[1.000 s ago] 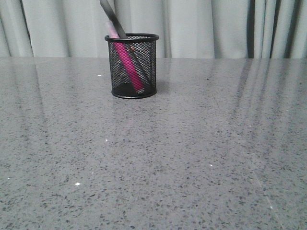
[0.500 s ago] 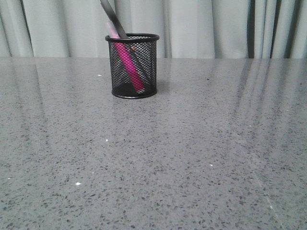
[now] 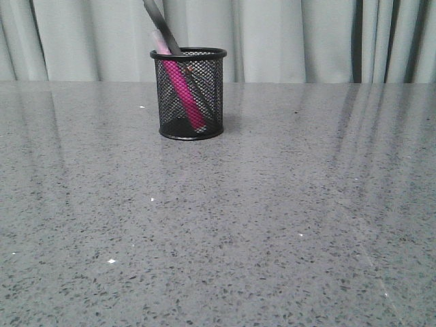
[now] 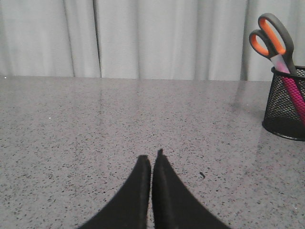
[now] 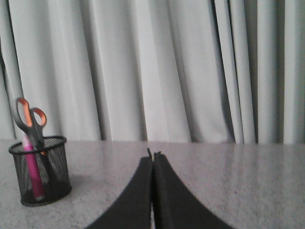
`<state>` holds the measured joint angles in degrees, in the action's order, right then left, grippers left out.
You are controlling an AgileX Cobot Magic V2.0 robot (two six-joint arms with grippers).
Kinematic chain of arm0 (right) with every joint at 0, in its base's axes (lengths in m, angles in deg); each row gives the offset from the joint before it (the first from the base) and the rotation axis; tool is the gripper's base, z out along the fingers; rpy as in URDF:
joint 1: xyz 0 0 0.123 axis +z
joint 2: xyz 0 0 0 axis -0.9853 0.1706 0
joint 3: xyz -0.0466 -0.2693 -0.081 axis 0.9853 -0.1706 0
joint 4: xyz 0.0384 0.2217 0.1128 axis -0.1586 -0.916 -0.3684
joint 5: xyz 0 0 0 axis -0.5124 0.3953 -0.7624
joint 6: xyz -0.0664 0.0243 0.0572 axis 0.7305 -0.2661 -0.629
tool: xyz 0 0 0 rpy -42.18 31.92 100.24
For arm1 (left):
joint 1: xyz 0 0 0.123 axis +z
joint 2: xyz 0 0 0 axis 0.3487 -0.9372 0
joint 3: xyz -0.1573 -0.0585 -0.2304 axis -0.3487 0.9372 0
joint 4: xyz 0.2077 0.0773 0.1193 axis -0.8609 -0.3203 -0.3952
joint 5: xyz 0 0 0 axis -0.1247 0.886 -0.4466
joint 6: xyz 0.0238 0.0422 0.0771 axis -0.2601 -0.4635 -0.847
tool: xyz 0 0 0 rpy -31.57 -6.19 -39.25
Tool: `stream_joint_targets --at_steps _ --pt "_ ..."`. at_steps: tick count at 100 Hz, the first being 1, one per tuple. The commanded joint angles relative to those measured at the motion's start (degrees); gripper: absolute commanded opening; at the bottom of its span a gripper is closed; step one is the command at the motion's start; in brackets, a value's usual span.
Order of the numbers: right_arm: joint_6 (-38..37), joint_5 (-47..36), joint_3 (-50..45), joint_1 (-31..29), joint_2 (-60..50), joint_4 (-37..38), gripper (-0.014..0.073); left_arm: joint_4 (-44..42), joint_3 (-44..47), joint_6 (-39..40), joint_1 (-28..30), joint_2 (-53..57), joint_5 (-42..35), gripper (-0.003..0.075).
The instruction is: Put pen and scissors into bin
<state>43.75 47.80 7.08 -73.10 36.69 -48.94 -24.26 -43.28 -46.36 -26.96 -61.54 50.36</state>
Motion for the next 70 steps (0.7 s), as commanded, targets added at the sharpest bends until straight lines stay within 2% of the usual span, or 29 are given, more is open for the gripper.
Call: stream_joint_targets --at_steps 1,12,25,35,55,70 --pt "0.3 5.9 -0.8 -0.3 -1.4 -1.9 -0.0068 0.2 1.2 0.5 -0.4 1.5 -4.3 -0.0022" --pt "0.4 16.5 -0.9 -1.0 -4.7 -1.3 -0.0068 0.2 1.2 0.5 -0.4 1.5 -4.3 -0.0022" --pt "0.4 22.5 -0.9 -2.1 -10.4 3.0 -0.0068 0.2 1.2 0.5 -0.4 1.5 -4.3 -0.0022" --pt "0.4 29.0 -0.9 -3.8 -14.2 3.4 -0.0068 0.2 1.2 0.5 -0.4 1.5 -4.3 -0.0022" --pt "4.8 25.8 -0.9 -6.3 -14.0 1.7 -0.0068 0.2 1.2 0.5 -0.4 1.5 -4.3 -0.0021" --pt "5.1 25.2 -0.9 -8.0 -14.0 -1.3 -0.0068 0.2 1.2 0.5 -0.4 1.5 -4.3 -0.0021"
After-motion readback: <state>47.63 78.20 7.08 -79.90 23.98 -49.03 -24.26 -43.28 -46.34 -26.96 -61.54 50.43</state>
